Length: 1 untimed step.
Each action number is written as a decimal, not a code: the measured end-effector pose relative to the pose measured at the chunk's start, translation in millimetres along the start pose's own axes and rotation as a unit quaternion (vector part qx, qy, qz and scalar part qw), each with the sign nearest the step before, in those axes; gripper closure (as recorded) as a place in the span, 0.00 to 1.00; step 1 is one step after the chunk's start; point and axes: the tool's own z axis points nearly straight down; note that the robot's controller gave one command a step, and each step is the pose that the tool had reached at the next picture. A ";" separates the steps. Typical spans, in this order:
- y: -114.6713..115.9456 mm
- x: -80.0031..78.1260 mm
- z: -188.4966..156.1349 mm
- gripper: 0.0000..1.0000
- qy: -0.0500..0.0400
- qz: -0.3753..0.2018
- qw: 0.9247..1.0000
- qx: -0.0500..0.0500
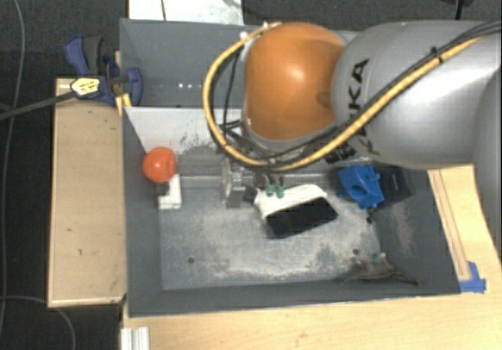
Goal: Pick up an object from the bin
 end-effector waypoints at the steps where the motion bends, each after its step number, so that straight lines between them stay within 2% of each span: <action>1: 0.4 0.1 -0.1 0.00 0.000 0.001 1.000 0.000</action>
Offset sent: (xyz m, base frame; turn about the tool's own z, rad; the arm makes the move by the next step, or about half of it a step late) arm 0.0000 0.0000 0.0000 0.0000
